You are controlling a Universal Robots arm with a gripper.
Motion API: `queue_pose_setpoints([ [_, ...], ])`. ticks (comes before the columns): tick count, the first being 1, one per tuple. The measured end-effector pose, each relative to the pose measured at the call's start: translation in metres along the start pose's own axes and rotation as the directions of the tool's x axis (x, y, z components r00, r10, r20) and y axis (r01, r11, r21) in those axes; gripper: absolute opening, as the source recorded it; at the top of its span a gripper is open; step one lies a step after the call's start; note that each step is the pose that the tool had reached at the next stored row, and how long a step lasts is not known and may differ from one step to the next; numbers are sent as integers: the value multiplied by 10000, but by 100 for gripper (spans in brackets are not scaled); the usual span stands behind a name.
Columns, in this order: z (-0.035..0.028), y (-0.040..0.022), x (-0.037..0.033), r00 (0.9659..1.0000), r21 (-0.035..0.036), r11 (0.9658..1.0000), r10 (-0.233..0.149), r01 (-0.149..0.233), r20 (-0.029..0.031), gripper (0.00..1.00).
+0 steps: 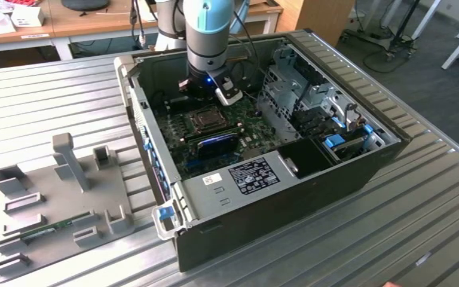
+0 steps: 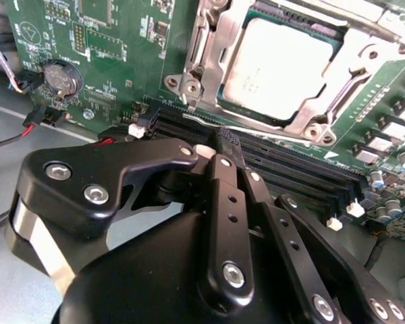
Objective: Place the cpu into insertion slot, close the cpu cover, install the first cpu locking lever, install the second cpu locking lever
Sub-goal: 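Install the first cpu locking lever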
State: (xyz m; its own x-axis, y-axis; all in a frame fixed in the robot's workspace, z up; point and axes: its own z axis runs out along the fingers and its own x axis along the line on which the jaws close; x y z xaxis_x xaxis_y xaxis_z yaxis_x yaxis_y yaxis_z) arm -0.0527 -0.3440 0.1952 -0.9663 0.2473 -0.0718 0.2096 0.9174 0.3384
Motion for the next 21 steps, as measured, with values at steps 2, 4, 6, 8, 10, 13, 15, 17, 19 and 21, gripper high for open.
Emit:
queue_pose_setpoints([
  [2, 4, -8, -1, 10000, 0, 10000, 1, -1, 1, 11],
  [4, 8, -13, -1, 10000, 1, 10000, 0, 0, 0, 11],
  [6, 12, -17, -1, 10000, 2, 10000, 0, 0, -1, 11],
  [8, 18, -19, -1, 10000, 1, 10000, 1, -1, -1, 11],
  [10, 24, -22, -1, 10000, -7, 10000, 1, -1, -2, 11],
  [13, 35, -27, 0, 10000, -19, 10000, 4, -4, -6, 11],
  [15, 41, -30, 1, 10000, -30, 10000, 6, -6, -10, 11],
  [17, 48, -32, 1, 10000, -48, 10000, 9, -9, -14, 11],
  [19, 56, -35, 2, 10000, -67, 10000, 12, -12, -17, 11],
  [21, 61, -38, 2, 10000, -75, 10000, 13, -13, -19, 11],
])
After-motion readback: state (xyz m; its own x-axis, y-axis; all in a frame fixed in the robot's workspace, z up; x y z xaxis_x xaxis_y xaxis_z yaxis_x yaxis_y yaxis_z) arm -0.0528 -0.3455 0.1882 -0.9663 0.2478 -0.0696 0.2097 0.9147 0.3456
